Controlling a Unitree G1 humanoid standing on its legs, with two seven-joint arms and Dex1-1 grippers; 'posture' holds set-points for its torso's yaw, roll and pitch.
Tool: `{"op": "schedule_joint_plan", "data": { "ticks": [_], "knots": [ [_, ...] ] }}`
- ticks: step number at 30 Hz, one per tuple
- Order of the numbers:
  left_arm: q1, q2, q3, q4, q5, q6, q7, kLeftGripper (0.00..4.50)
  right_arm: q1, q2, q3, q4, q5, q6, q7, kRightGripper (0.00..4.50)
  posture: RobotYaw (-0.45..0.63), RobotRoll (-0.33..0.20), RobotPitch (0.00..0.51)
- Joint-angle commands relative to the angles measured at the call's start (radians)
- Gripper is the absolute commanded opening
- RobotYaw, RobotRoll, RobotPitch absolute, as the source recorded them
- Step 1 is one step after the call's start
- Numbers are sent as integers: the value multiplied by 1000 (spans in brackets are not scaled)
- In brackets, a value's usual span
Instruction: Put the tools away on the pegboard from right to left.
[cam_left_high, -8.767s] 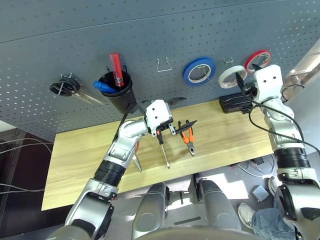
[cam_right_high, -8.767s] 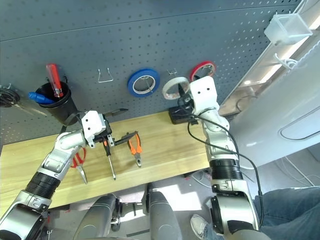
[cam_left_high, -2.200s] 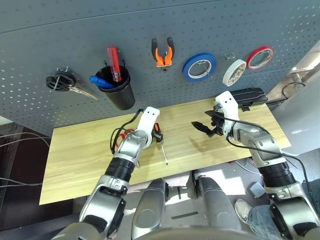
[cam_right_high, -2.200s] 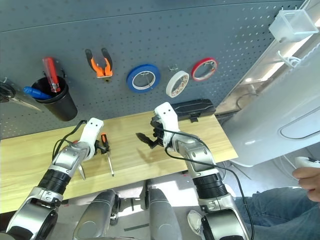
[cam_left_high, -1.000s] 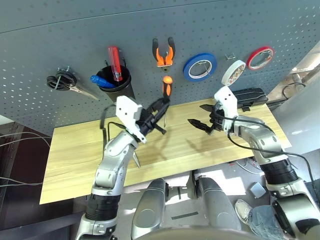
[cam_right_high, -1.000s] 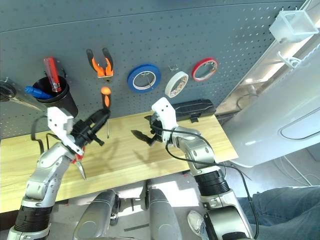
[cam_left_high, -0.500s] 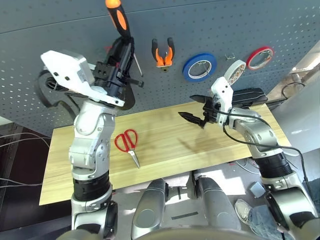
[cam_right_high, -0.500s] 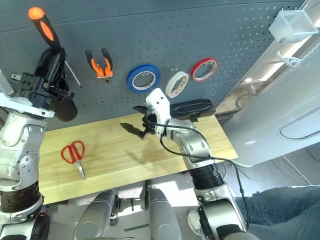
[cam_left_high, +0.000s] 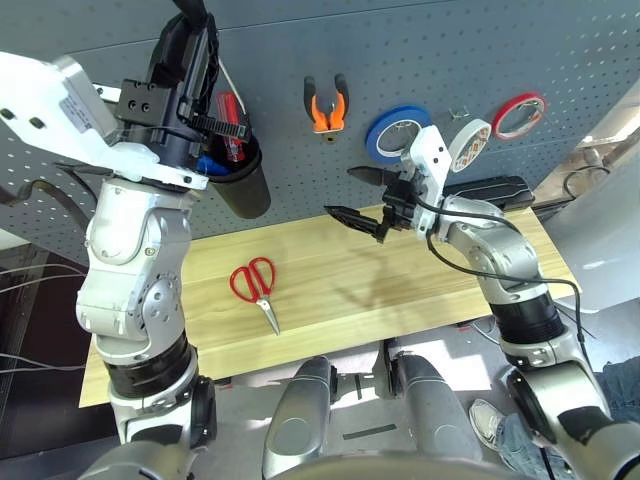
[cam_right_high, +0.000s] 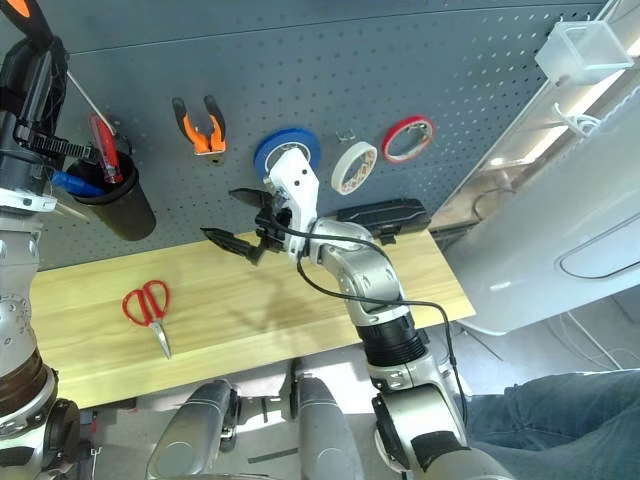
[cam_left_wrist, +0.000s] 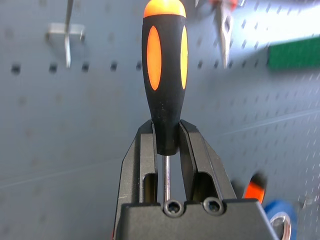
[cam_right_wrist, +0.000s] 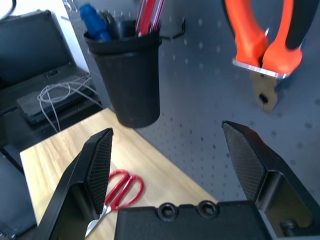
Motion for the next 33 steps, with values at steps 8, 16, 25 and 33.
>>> {"op": "schedule_joint_plan", "data": {
  "ticks": [8, 16, 25, 33],
  "knots": [
    [88, 17, -20, 55, 101, 9, 0, 537, -7, 3, 4, 24, 10, -9, -5, 4500, 117, 0, 238],
    [45, 38, -39, 23, 136, -47, -28, 2147, -2, -35, -8, 39, 5, -5, -11, 4500, 116, 0, 236],
    [-12, 39, -264, -17, -126, 211, -218, 4464, 55, -159, 20, 78, -9, 42, 46, 4500, 119, 0, 235],
    [78, 58, -462, 182, -19, 382, -207, 4464, 103, -197, 38, 121, -60, 71, 30, 4500, 88, 0, 238]
  ]
}}
